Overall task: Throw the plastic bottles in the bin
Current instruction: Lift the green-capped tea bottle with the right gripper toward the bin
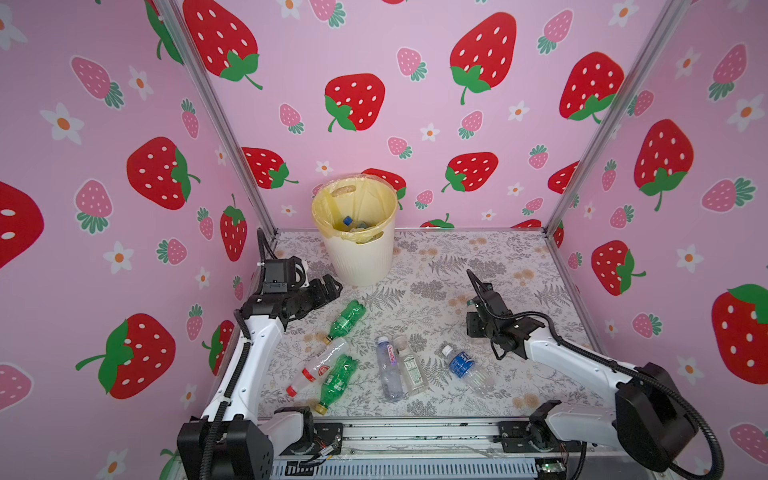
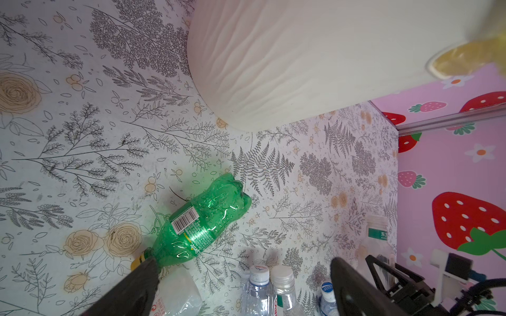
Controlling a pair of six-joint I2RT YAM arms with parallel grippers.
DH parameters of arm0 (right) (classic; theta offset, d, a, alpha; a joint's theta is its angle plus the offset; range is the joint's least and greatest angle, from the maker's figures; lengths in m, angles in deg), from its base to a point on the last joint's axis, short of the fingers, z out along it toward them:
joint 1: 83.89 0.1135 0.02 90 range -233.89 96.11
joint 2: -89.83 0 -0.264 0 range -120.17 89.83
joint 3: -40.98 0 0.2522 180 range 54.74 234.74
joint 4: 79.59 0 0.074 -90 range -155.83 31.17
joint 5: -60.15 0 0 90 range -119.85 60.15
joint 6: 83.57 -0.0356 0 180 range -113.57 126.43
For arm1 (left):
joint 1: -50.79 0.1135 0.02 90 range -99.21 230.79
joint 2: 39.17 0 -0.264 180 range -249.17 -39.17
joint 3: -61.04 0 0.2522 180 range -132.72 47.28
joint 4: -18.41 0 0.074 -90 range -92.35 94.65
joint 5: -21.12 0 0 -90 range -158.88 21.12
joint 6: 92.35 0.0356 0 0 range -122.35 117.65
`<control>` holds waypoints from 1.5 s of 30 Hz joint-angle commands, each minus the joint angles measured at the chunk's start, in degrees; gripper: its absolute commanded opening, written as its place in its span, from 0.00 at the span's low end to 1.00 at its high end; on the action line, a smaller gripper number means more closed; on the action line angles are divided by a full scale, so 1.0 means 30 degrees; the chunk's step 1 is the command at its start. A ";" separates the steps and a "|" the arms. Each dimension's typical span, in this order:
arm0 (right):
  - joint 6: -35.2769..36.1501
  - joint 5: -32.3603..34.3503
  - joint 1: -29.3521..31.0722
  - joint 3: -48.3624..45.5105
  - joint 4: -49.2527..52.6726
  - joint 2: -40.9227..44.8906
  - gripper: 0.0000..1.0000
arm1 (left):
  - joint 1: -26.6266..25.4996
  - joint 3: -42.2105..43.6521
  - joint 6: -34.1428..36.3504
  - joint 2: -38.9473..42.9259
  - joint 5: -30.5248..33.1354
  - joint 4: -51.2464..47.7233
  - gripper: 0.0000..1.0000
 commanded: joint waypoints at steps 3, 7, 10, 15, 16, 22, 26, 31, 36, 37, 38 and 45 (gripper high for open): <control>0.1094 -0.0256 -0.0086 0.2529 -0.0166 -0.0734 0.54 | 0.0020 -0.0216 0.0097 0.0282 0.0142 -0.0151 0.99; 0.1610 -0.1588 -0.0078 0.4308 -0.0579 -0.1334 0.53 | 0.0038 -0.0186 0.0097 0.0310 0.0121 -0.0122 0.99; 0.2011 -0.2548 -0.0069 0.5765 -0.1084 -0.1884 0.53 | 0.0052 -0.0182 0.0063 0.0240 0.0120 -0.0111 0.99; 0.2226 -0.3561 -0.0069 0.8394 -0.1062 -0.2919 0.53 | 0.0063 -0.0173 0.0097 0.0223 0.0130 -0.0147 0.99; 0.2226 -0.3754 -0.0076 0.8836 -0.1076 -0.3086 0.53 | 0.0052 -0.0180 0.0068 0.0209 0.0127 -0.0120 0.99; 0.2083 -0.4975 -0.0040 1.1262 -0.1518 -0.4060 0.53 | 0.0059 -0.0166 0.0068 0.0188 0.0142 -0.0116 0.99; 0.2092 -0.5350 0.0056 1.3213 -0.1429 -0.4832 0.53 | 0.0064 -0.0173 0.0068 0.0166 0.0141 -0.0099 0.99; 0.2621 -0.5611 0.0389 1.6168 -0.0502 -0.6036 0.53 | 0.0040 -0.0187 0.0097 0.0223 0.0134 -0.0124 0.99; 0.3212 -0.5606 0.0971 1.8717 0.0117 -0.7165 0.53 | 0.0074 -0.0187 0.0123 0.0165 0.0093 -0.0078 0.99; 0.3519 -0.5361 0.1154 1.9385 0.0489 -0.7432 0.53 | 0.0085 -0.0185 0.0110 0.0165 0.0093 -0.0085 0.99; 0.3859 -0.4993 0.1330 2.0217 0.0972 -0.7796 0.53 | 0.0068 -0.0171 0.0086 0.0165 0.0112 -0.0061 0.99; 0.4401 -0.5359 0.1935 2.3056 0.0871 -0.9288 0.53 | 0.0112 -0.0209 0.0068 -0.0065 -0.0119 -0.0008 1.00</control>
